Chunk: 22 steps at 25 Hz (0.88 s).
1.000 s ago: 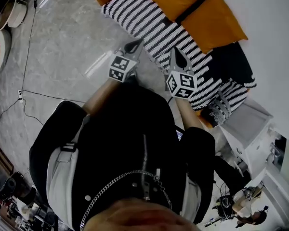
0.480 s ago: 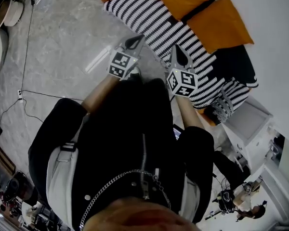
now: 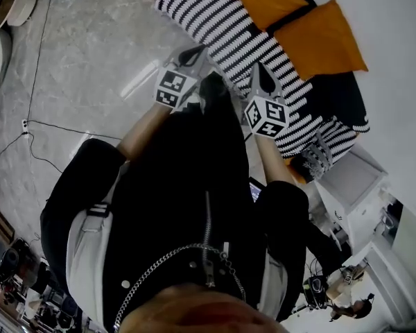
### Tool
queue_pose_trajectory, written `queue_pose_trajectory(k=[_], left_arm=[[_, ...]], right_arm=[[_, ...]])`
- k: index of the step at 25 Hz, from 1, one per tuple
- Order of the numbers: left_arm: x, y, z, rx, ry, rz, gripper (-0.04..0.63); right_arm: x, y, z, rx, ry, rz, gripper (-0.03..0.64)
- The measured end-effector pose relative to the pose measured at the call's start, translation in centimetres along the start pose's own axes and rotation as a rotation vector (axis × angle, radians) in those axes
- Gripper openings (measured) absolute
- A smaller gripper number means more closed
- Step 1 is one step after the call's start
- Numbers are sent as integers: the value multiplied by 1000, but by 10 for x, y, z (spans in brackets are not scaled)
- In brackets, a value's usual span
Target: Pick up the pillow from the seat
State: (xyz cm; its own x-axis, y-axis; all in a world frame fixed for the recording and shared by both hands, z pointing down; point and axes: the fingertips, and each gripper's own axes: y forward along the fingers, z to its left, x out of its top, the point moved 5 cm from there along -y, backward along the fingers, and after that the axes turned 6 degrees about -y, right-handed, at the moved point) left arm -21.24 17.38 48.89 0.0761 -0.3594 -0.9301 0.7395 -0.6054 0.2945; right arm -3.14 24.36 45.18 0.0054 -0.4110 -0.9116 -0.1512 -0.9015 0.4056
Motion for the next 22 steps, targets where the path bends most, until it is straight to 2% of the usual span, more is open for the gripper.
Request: queue_pose_trajectory(k=[5, 12, 22], left_arm=[[-1, 1, 5, 16, 11, -1, 11], [6, 15, 13, -5, 46, 18, 11], [11, 42, 45, -8, 50, 47, 11]], right_arm=[[0, 10, -3, 10, 8, -13, 3], [7, 27, -8, 1, 51, -35, 3], [11, 73, -12, 14, 70, -6, 3]])
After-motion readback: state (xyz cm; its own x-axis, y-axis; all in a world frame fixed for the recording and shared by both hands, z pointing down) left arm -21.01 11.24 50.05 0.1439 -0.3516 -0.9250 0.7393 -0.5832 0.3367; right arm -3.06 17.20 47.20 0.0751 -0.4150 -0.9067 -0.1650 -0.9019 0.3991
